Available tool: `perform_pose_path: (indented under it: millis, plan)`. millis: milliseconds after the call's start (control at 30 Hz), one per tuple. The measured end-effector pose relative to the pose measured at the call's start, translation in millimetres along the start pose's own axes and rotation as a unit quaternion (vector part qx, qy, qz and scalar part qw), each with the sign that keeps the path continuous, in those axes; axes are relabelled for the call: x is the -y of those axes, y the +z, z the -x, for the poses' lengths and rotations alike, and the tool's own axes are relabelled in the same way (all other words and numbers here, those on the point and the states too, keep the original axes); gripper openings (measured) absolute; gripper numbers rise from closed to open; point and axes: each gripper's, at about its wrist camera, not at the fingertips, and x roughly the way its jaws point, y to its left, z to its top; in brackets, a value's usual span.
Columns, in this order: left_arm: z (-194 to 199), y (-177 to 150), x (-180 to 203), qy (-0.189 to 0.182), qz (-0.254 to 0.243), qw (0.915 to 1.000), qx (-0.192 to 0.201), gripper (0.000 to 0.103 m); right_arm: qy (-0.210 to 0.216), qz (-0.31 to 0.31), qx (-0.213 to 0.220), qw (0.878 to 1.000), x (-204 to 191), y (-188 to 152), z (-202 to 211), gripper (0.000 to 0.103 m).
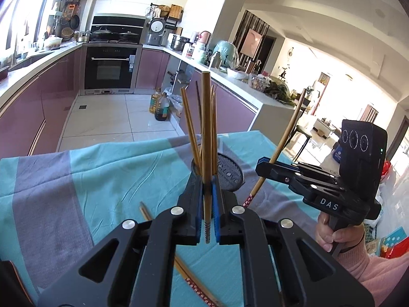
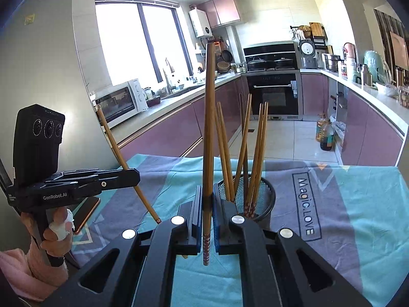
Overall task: Organize utensils
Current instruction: 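Lower the chopstick into the mesh cup and open the right gripper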
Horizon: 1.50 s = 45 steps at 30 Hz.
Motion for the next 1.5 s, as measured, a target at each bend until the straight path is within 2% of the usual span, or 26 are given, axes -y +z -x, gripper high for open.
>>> perform_pose_path:
  millis: [433,800,1100,1367,1500]
  plan:
    - [1,43,23,-0.019,-0.018,0.9988,0.041,0.007,-0.011,0.014,0.031,0.999,5,26,11,0.006]
    - [2,69,44,-0.007,-0.034,0.9970,0.069,0.007,-0.022,0.014,0.051,0.998,12,45,9,0.006]
    - [-23,60,53,0.013,-0.050,0.9978,0.043,0.007,-0.035,0.001,0.045,0.998,21,45,-9,0.006]
    - [-37,46,67,0.008,-0.065,0.9979,-0.002,0.007,-0.034,-0.003,0.004,0.999,27,33,-26,0.006]
    - [-47,41,68,0.012,-0.071,0.9970,-0.027,0.007,-0.032,-0.005,-0.031,0.999,28,23,-37,0.006]
